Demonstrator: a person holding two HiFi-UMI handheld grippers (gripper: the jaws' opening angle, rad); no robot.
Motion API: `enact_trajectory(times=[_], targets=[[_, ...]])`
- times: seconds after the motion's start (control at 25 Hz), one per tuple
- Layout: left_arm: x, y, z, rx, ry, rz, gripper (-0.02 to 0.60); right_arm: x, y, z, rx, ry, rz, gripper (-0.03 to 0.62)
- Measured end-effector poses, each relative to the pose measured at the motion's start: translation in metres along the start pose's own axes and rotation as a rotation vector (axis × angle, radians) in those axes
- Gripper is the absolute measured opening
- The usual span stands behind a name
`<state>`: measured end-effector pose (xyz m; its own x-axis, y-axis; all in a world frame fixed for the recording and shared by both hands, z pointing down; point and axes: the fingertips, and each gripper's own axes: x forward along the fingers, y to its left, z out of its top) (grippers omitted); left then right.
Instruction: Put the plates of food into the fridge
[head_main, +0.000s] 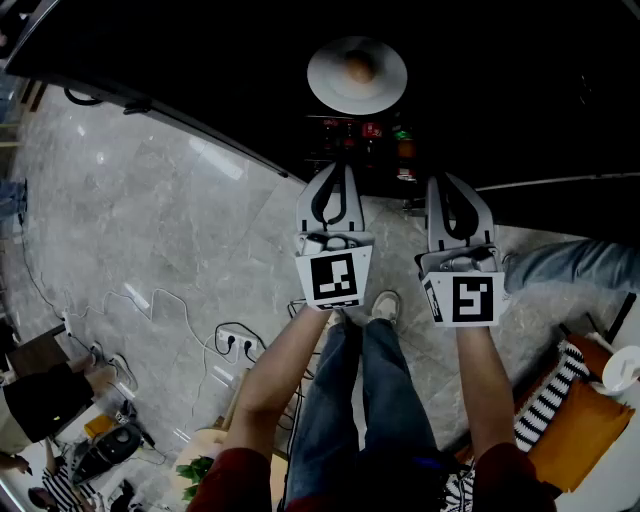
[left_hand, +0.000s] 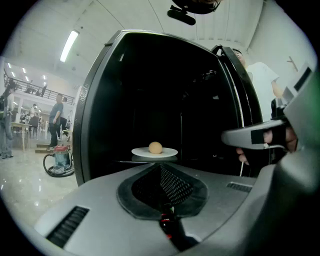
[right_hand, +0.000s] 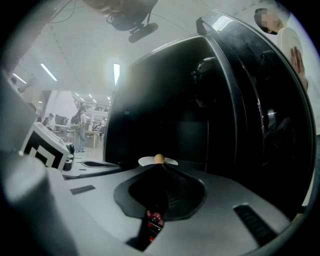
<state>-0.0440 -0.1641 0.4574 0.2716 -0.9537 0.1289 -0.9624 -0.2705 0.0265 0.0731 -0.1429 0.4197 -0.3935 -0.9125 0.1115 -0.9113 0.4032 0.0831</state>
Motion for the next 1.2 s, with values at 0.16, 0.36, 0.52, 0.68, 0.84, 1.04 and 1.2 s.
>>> enact_trajectory(times=[0.16, 0.36, 0.52, 0.68, 0.84, 1.04, 1.2], targets=[[-0.007, 0.004, 0.005, -0.011, -0.011, 0.010, 0.006, -0.001, -0.001, -0.003, -0.011, 0.007, 0.004, 0.011], [-0.013, 0.004, 0.014, -0.009, -0.023, 0.004, 0.006, 0.000, -0.003, 0.001, -0.015, 0.000, 0.001, 0.011], [-0.017, 0.004, 0.017, -0.014, -0.019, 0.001, 0.006, -0.001, 0.002, 0.007, -0.019, -0.004, 0.007, 0.011], [-0.022, 0.004, 0.019, -0.010, -0.019, -0.002, 0.006, -0.002, 0.004, 0.009, -0.020, -0.007, 0.010, 0.011], [-0.025, 0.006, 0.023, -0.005, -0.023, -0.002, 0.006, -0.003, 0.006, 0.010, -0.018, -0.005, 0.011, 0.011], [-0.031, 0.007, 0.031, -0.007, -0.029, 0.002, 0.006, -0.007, 0.010, 0.018, -0.015, -0.013, 0.012, 0.011], [-0.035, 0.007, 0.037, -0.008, -0.027, 0.000, 0.006, -0.010, 0.011, 0.027, -0.008, -0.018, 0.006, 0.011]])
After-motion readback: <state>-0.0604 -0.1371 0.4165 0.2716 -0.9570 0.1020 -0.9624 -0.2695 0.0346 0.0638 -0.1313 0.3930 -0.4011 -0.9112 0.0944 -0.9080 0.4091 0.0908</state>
